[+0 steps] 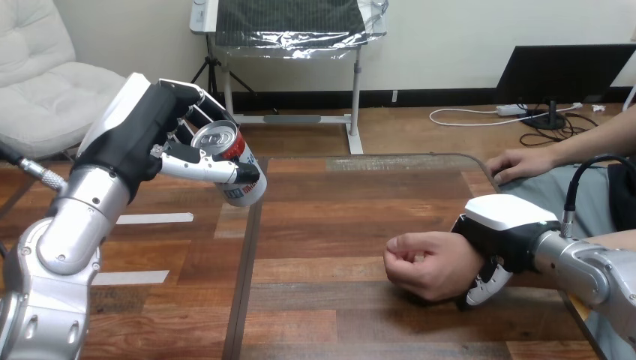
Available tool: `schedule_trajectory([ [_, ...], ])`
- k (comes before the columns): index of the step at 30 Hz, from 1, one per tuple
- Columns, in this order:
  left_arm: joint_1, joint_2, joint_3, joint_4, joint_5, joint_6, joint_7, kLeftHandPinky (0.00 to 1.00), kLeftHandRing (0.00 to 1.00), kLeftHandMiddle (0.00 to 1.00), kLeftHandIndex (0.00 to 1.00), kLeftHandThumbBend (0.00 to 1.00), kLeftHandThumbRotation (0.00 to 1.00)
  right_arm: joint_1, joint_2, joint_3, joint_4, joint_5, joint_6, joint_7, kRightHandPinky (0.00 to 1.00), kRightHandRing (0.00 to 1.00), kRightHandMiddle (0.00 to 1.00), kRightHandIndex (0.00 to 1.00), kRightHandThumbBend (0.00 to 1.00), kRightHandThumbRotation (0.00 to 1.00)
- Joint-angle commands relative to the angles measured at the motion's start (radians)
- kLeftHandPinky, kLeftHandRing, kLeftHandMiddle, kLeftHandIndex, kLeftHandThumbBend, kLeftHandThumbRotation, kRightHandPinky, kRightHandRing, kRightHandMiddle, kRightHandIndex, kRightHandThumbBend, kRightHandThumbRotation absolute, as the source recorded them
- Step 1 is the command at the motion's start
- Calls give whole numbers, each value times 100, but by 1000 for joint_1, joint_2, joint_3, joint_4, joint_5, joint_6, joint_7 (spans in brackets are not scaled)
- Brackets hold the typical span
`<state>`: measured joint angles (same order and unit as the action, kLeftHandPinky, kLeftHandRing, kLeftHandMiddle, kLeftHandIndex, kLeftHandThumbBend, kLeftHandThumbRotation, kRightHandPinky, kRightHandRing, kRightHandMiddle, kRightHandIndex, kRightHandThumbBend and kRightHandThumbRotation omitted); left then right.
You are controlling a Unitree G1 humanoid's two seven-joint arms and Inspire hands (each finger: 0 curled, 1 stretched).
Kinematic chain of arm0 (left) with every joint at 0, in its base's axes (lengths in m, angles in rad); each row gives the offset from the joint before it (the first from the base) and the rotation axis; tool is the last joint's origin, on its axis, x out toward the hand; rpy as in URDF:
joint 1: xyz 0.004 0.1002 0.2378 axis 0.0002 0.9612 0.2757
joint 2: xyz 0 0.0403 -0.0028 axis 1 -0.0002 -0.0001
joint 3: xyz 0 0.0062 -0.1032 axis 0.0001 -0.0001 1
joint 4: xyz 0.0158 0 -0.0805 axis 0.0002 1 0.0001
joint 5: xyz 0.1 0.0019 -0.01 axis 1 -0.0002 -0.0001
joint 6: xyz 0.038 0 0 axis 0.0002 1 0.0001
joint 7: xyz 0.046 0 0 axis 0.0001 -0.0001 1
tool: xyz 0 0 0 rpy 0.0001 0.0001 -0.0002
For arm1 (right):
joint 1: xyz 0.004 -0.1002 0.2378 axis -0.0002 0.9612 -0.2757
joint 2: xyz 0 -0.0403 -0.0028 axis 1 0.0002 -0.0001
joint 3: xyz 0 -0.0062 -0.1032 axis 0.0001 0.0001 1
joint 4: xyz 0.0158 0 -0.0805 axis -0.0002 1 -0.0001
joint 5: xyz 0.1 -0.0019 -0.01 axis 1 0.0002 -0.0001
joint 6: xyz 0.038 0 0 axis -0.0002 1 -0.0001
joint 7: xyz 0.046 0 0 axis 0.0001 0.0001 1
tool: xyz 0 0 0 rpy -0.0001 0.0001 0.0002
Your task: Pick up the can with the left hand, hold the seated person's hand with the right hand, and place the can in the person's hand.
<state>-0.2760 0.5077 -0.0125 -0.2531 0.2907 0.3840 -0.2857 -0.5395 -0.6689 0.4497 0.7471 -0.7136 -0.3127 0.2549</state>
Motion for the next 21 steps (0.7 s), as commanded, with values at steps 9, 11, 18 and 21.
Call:
schedule_trajectory([
  [9,-65,10,14,-18,15,-15,15,29,37,43,45,60,0,27,20,24,38,3,12,32,27,35,43,45,85,2],
  [11,-67,7,14,-13,11,-14,14,29,37,43,46,60,0,23,17,20,39,5,8,29,26,36,43,45,85,2],
  [18,-75,0,6,13,8,-24,16,28,36,42,46,60,0,8,10,-8,38,33,-5,19,24,34,42,45,84,4],
  [21,-80,-3,1,20,7,-21,12,28,37,42,46,60,0,-1,3,-17,29,39,-5,24,22,31,40,45,85,5],
])
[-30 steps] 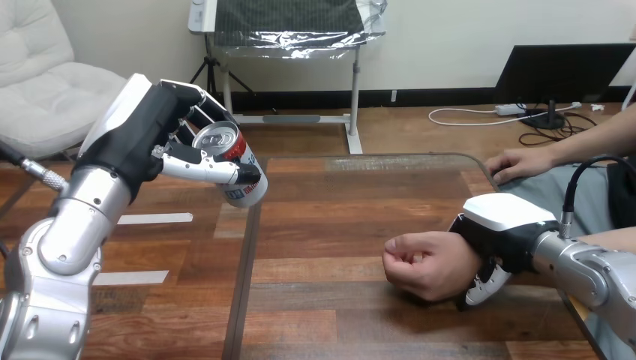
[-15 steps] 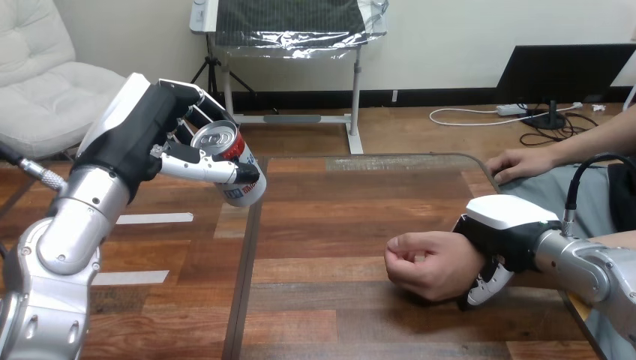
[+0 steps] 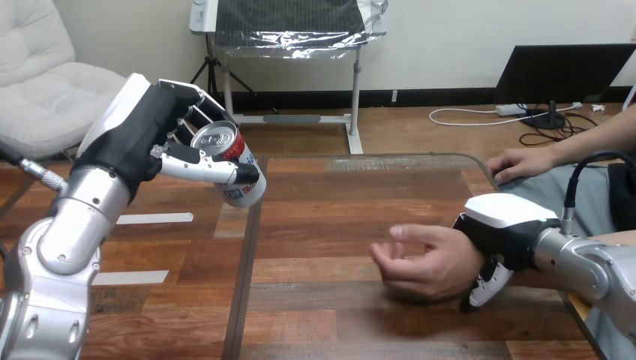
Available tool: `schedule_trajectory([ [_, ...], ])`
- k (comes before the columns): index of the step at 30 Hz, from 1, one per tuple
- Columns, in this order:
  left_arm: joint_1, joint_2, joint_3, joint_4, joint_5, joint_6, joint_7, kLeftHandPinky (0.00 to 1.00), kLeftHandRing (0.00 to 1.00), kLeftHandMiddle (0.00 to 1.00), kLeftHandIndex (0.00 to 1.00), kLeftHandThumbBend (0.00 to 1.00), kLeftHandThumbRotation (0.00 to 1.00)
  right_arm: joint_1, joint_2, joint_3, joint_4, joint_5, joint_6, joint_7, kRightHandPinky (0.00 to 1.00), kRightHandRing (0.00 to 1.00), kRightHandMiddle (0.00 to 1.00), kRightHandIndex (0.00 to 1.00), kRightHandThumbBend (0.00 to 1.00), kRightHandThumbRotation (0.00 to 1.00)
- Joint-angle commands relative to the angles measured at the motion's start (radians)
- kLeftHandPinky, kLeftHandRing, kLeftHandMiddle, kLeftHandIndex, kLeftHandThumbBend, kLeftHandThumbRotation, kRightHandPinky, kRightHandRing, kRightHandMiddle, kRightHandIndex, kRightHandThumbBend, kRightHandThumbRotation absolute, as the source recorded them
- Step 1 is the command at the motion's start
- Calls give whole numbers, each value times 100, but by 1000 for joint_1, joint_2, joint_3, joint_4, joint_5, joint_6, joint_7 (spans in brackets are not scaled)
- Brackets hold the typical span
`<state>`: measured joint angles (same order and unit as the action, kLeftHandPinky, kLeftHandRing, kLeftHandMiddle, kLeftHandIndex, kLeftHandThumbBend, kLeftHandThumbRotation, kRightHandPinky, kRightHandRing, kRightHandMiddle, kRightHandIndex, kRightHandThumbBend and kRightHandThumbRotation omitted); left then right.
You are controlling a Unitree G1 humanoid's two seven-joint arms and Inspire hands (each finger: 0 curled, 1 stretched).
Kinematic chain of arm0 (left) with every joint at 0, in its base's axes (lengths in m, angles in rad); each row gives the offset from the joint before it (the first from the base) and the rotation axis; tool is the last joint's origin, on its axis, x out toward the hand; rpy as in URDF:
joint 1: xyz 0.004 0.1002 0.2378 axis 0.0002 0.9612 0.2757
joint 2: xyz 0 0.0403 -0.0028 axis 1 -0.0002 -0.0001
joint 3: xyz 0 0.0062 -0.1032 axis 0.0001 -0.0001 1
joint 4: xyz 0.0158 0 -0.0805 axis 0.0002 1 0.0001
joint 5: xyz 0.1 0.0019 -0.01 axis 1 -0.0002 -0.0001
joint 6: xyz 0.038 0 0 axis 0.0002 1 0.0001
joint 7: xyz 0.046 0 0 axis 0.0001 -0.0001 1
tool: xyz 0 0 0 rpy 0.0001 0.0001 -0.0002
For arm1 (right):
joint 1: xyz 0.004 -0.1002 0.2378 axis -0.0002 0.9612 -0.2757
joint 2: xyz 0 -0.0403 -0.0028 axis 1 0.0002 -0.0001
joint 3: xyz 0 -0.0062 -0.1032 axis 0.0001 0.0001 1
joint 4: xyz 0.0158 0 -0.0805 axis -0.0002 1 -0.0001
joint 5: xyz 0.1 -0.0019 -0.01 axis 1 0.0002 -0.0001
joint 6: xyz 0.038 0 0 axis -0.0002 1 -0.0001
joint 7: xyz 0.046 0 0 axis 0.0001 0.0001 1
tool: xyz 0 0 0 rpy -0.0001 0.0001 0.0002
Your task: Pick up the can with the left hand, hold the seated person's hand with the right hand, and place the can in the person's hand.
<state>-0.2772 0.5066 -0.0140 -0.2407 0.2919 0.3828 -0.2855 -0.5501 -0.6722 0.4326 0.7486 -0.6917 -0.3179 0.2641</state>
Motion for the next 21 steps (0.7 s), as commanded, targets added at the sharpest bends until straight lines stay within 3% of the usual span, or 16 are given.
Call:
schedule_trajectory([
  [1,-81,-2,1,9,6,-18,11,28,37,42,46,60,0,7,6,-1,26,18,0,18,22,31,40,45,84,5],
  [21,-142,-56,-46,166,3,-85,31,29,38,43,46,62,0,-10,-4,-75,-94,88,26,68,18,26,35,43,88,11],
])
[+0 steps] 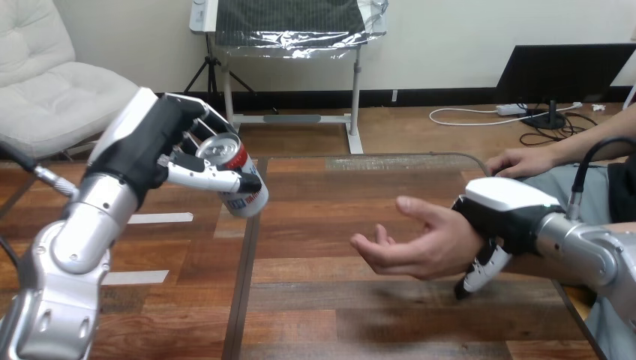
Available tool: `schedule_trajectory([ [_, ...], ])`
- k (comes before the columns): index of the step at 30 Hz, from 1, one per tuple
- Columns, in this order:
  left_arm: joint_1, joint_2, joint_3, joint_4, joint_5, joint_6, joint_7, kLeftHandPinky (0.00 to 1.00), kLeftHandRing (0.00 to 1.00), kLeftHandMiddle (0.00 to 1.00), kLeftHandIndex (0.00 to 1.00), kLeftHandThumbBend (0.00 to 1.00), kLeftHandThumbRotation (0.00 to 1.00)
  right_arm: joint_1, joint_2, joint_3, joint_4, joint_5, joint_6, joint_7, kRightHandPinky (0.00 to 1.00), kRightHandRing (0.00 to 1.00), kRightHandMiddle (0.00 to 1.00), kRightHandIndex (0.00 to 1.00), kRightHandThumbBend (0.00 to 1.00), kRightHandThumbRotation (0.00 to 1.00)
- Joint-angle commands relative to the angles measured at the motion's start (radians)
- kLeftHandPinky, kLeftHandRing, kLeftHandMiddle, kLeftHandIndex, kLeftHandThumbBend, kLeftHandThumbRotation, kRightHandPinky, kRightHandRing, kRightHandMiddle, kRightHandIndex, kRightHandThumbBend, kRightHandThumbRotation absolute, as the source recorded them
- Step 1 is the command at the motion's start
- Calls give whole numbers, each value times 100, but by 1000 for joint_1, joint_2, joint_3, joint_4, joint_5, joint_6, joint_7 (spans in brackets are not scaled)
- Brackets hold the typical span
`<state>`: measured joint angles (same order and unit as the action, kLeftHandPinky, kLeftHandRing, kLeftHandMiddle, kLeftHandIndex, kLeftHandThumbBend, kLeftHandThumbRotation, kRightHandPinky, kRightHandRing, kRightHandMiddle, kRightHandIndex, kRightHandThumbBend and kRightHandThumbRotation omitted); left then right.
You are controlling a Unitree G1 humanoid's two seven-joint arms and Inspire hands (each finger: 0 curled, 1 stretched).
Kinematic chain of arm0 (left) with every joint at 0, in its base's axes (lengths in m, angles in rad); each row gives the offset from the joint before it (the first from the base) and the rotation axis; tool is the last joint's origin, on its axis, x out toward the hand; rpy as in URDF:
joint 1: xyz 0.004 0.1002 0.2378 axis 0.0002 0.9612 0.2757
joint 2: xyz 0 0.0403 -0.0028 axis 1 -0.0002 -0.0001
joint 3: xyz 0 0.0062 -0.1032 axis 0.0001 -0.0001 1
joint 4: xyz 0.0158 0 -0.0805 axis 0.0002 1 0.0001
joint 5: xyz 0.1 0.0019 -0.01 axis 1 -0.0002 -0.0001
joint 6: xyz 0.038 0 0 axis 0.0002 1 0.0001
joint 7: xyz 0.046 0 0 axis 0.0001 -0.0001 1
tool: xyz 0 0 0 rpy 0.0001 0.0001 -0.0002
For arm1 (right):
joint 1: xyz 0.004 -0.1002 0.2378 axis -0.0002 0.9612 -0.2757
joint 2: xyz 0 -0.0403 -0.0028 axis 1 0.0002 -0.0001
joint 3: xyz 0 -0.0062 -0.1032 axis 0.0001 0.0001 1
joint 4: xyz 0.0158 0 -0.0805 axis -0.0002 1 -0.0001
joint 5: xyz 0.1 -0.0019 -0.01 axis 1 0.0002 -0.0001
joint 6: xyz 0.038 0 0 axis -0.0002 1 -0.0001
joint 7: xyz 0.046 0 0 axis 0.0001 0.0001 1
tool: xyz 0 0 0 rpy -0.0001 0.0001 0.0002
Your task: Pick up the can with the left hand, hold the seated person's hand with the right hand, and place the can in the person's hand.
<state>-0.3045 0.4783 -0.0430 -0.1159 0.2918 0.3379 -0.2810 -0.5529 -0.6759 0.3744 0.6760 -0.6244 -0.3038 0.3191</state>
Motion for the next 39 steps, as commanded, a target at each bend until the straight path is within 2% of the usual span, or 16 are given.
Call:
schedule_trajectory([
  [1,-118,-30,-19,49,4,-42,28,30,38,44,47,62,0,-7,0,-18,-25,22,13,15,18,26,35,43,88,11],
  [5,-136,-51,-29,108,-3,-85,37,30,38,44,47,62,0,-8,3,-25,-59,26,27,28,17,25,34,43,88,12],
  [14,-182,-94,-58,228,3,-139,60,26,34,42,47,63,0,-5,13,-39,-121,40,48,48,19,27,36,44,87,13],
  [23,-231,-141,-86,345,13,-185,91,32,42,47,47,65,0,4,23,-43,-193,52,83,70,22,30,39,44,88,13],
  [35,-291,-200,-124,468,37,-231,133,30,36,42,48,67,0,14,46,-39,-260,65,127,89,25,33,40,45,90,13],
  [39,-307,-219,-131,500,37,-256,139,25,32,40,48,68,0,17,53,-37,-277,65,134,89,24,31,39,45,90,13],
])
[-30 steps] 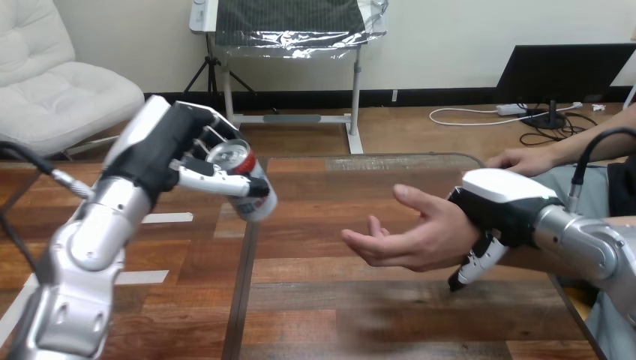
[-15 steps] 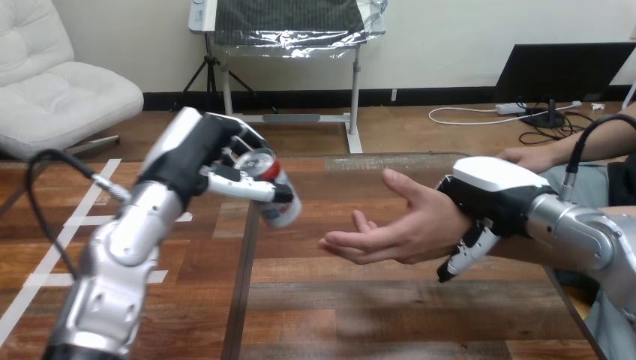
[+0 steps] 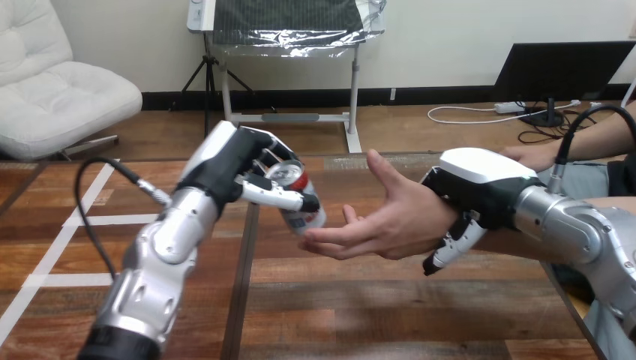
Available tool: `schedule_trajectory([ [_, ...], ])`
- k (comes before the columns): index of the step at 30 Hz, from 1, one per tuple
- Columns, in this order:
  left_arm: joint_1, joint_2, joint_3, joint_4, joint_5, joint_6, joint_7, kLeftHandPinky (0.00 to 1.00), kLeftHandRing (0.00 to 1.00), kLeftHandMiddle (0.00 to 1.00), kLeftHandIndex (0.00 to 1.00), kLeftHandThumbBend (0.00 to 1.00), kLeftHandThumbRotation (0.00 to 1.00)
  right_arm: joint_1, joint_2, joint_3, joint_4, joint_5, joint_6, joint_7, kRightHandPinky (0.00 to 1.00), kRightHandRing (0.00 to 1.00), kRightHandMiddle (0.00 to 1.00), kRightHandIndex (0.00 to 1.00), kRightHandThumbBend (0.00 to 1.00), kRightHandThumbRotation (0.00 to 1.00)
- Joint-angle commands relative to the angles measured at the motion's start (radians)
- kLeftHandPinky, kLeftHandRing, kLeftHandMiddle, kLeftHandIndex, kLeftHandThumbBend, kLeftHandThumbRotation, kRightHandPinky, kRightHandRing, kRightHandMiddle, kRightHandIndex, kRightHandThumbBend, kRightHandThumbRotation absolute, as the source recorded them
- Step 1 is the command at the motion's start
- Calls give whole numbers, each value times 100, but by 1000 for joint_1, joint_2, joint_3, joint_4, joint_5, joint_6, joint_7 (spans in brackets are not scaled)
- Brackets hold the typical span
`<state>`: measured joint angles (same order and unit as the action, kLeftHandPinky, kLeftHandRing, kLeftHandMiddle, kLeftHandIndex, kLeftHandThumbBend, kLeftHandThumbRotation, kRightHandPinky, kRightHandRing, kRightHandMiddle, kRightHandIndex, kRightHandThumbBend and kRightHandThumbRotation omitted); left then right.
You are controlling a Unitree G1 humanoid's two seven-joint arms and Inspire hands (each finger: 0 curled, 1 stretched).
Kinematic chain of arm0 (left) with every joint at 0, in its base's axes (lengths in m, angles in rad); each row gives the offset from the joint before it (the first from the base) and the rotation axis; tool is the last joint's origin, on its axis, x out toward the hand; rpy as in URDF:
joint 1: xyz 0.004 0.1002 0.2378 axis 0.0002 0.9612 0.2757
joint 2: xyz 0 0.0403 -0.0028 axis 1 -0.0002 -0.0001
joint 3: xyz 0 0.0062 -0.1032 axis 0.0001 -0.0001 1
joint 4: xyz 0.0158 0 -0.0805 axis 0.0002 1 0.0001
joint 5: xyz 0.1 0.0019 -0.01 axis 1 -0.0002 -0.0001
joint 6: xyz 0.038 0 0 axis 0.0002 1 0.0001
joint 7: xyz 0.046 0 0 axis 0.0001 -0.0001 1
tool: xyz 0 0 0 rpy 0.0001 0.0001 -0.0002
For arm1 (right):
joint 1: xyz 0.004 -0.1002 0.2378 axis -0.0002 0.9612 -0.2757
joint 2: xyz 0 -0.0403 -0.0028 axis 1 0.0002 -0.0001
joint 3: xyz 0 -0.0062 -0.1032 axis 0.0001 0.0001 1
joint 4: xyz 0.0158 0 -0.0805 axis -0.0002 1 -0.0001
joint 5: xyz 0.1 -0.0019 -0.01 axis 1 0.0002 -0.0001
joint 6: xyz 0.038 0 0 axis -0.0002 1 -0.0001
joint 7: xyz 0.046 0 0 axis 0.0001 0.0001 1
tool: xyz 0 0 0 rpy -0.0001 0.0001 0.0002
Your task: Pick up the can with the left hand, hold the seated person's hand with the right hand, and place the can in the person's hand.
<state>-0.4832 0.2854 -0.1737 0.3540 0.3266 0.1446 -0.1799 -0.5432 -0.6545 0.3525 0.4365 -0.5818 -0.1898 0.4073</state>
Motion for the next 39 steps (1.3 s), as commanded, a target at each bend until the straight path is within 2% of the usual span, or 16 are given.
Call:
schedule_trajectory([
  [1,-131,-29,-1,36,0,-68,38,25,31,39,48,68,0,8,33,-15,-40,22,21,1,24,31,38,45,90,13],
  [7,-160,-64,-7,80,-12,-82,34,22,29,38,48,67,0,11,48,-12,-74,16,54,10,22,29,37,45,91,14],
  [15,-181,-97,-12,111,-6,-92,40,23,31,39,47,68,0,17,63,-15,-103,18,73,16,20,28,36,45,91,13],
  [27,-203,-135,-23,139,-4,-119,45,26,34,41,47,68,0,16,72,-7,-90,13,57,1,20,27,35,45,92,13],
  [39,-222,-165,-29,127,-3,-105,42,27,35,42,47,69,0,17,77,-2,-92,5,68,4,22,29,37,45,91,14],
])
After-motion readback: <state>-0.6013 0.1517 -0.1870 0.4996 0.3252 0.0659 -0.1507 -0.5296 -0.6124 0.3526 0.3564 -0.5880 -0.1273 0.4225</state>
